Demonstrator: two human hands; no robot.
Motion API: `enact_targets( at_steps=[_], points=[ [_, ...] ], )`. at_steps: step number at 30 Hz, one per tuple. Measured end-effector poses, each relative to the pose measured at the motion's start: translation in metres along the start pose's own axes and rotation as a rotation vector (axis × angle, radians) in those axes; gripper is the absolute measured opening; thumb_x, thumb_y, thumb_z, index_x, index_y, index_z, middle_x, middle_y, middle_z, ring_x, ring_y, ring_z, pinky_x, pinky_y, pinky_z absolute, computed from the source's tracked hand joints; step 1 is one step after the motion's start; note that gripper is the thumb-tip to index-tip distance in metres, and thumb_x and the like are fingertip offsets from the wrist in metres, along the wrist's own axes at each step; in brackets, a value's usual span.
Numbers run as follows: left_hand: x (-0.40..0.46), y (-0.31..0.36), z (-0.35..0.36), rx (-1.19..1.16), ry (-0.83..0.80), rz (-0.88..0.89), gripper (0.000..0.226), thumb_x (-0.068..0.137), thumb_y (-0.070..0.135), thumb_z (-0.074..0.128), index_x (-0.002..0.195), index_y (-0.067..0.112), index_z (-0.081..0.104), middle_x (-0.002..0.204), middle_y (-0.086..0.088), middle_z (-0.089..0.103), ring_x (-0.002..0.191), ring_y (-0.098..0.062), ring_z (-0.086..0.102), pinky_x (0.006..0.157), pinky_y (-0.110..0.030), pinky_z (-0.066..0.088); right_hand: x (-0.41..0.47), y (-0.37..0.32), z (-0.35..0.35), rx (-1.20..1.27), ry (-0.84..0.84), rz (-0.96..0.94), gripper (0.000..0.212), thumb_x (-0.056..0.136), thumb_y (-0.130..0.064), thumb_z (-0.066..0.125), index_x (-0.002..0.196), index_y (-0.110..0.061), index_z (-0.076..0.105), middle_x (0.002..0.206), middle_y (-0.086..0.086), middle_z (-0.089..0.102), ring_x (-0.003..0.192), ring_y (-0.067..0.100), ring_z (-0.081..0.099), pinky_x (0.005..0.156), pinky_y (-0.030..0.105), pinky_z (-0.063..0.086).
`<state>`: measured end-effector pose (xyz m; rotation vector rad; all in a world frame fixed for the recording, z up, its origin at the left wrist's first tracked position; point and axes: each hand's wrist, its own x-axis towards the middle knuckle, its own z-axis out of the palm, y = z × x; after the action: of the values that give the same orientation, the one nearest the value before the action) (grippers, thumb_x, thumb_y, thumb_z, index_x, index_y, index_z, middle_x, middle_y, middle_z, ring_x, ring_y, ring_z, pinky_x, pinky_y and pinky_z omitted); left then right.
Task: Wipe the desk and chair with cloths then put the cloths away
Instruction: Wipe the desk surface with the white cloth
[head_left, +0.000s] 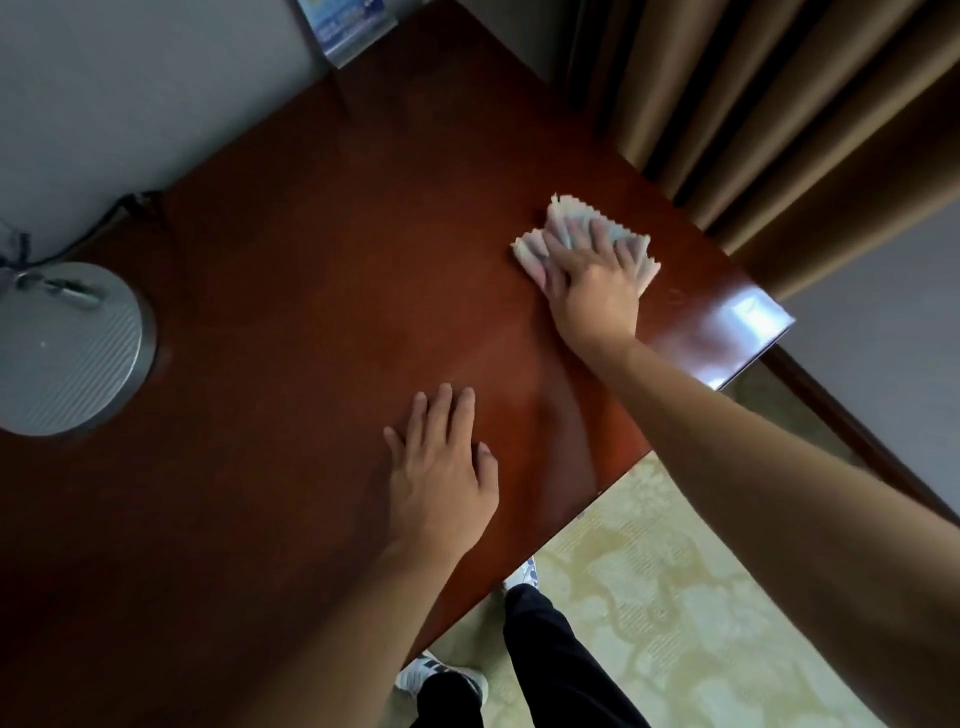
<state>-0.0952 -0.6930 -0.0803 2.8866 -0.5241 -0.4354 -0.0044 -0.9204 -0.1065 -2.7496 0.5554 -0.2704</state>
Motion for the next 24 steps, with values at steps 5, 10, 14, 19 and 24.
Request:
enact_targets(
  at_steps=[5, 10, 14, 19, 24],
  points=[
    [0.009, 0.015, 0.0, 0.062, -0.093, -0.043, 0.058, 0.094, 0.032, 0.045, 0.149, 0.018, 0.038, 0.161, -0.007, 0.028, 0.15, -0.033, 0.021, 0.106, -0.072, 0.027, -0.122, -0.032, -0.013, 0.134, -0.142, -0.242, 0.053, 0.105, -0.039, 0.021, 0.126, -0.021, 0.066, 0.137, 0.004, 0.06, 0.134, 0.033, 0.048, 0.11, 0.049, 0.029],
    [0.016, 0.02, -0.004, 0.03, -0.1, -0.046, 0.06, 0.099, 0.04, 0.034, 0.156, 0.022, 0.022, 0.166, 0.0, 0.012, 0.153, -0.026, 0.004, 0.113, -0.07, 0.019, -0.047, 0.006, -0.021, 0.083, -0.074, -0.23, 0.026, 0.091, -0.019, 0.061, 0.113, -0.023, 0.073, 0.127, 0.012, 0.066, 0.126, 0.038, 0.054, 0.108, 0.044, 0.022],
    [0.014, 0.011, 0.006, 0.058, -0.076, -0.002, 0.066, 0.096, 0.053, 0.012, 0.157, 0.028, 0.008, 0.166, 0.002, 0.0, 0.152, -0.023, -0.009, 0.12, -0.061, 0.004, 0.031, 0.01, -0.021, 0.076, -0.027, 0.009, 0.031, 0.101, -0.031, 0.05, 0.127, -0.027, 0.066, 0.141, 0.009, 0.054, 0.136, 0.035, 0.039, 0.112, 0.037, 0.009],
    [0.026, 0.011, 0.02, 0.049, 0.076, 0.022, 0.06, 0.098, 0.048, 0.032, 0.153, 0.023, 0.031, 0.163, -0.005, 0.023, 0.152, -0.027, 0.011, 0.121, -0.055, 0.013, -0.046, 0.011, -0.005, 0.084, -0.092, -0.164, 0.034, 0.1, -0.03, 0.05, 0.13, -0.031, 0.063, 0.144, -0.001, 0.054, 0.141, 0.033, 0.036, 0.115, 0.048, 0.021],
    [0.037, 0.022, 0.023, 0.061, 0.142, 0.002, 0.059, 0.098, 0.047, 0.033, 0.151, 0.021, 0.036, 0.161, -0.008, 0.028, 0.152, -0.027, 0.016, 0.121, -0.052, 0.015, 0.013, 0.021, -0.007, 0.034, -0.077, -0.192, 0.038, 0.099, -0.03, 0.042, 0.13, -0.028, 0.063, 0.141, 0.003, 0.057, 0.14, 0.035, 0.038, 0.113, 0.049, 0.023]
  ],
)
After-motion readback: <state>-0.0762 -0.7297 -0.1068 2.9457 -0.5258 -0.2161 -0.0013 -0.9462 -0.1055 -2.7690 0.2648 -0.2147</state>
